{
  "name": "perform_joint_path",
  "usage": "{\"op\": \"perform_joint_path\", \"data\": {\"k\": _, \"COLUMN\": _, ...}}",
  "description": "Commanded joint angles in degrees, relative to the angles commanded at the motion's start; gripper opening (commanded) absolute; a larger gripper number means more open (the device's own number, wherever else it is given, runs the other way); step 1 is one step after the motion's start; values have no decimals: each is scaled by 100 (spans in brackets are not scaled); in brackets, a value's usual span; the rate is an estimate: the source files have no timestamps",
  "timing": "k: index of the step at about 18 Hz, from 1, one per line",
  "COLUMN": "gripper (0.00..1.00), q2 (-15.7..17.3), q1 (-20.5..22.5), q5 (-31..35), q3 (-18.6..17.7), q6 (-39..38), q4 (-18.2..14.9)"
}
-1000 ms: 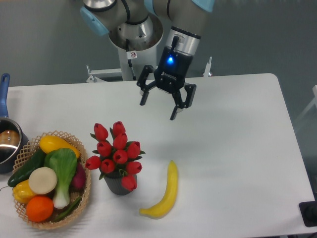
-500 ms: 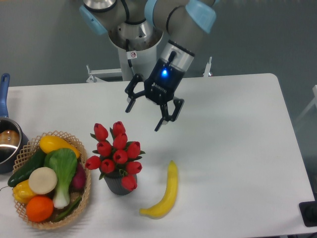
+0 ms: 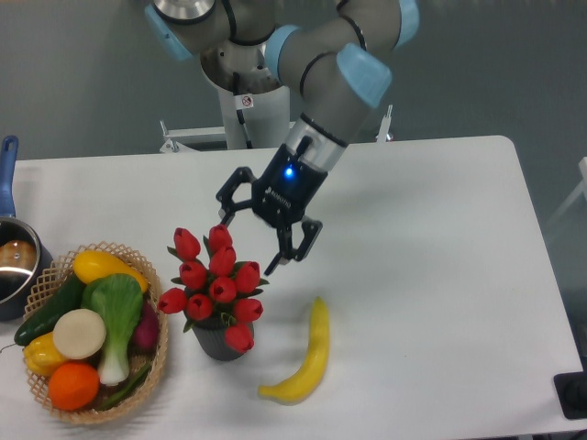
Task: Pick up the flowers from the vase
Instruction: 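Lower the gripper around the tulip stems just above the vase rim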
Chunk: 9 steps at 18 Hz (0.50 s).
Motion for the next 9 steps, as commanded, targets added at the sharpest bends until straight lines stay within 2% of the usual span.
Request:
{"op": "perform_joint_path", "data": {"k": 3, "gripper": 100, "q2": -150, "q1": -17, "q5": 9, "q3": 167, "q6": 0, "q4": 9}}
{"op": "perform_joint_path", "data": {"k": 9, "gripper": 100, "q2": -203, "q1": -105, "q5": -9, "q3": 176, "q6": 9, "q4": 9}}
